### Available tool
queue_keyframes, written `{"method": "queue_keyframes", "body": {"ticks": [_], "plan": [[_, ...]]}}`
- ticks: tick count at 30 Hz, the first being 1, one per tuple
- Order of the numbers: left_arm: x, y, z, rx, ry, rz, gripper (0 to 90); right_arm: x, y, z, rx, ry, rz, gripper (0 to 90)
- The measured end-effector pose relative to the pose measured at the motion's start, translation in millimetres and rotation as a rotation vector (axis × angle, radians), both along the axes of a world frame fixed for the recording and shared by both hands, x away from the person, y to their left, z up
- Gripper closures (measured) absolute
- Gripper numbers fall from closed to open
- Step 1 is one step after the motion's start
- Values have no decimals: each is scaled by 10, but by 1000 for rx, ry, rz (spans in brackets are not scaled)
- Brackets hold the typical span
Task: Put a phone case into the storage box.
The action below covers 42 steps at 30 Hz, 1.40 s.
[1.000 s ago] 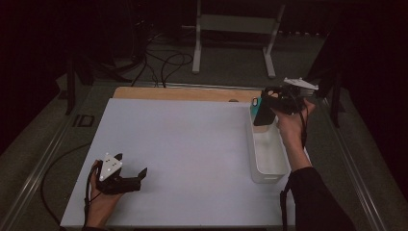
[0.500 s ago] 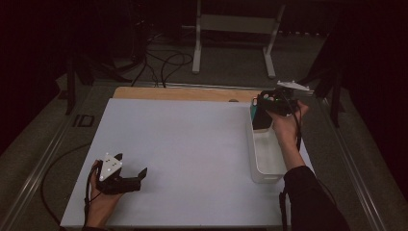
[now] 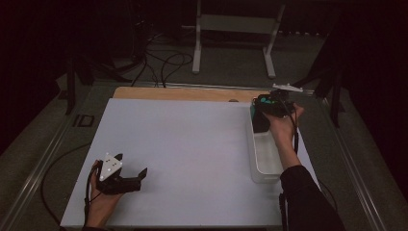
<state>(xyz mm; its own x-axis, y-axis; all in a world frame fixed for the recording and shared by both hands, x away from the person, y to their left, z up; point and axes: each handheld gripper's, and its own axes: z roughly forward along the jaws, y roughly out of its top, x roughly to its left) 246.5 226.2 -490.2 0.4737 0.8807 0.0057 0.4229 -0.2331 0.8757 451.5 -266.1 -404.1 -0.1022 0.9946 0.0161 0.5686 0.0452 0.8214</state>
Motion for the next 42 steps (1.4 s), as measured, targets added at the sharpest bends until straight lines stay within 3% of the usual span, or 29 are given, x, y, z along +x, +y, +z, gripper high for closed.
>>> {"method": "queue_keyframes", "body": {"ticks": [5, 10, 20, 42], "plan": [[-4, 5, 0, -2, 0, 0, 3, 20, 14, -44, -1, 12, -5, 136], [-6, 10, 0, -4, 0, 0, 3, 79, 43, -155, -36, 42, -18, 135], [-6, 9, -2, -4, 1, 0, 3, 152, 78, -203, -46, 26, -26, 133], [-10, 10, -2, -2, 3, -2, 4, 256, 42, -272, 1, 26, 0, 88]]}}
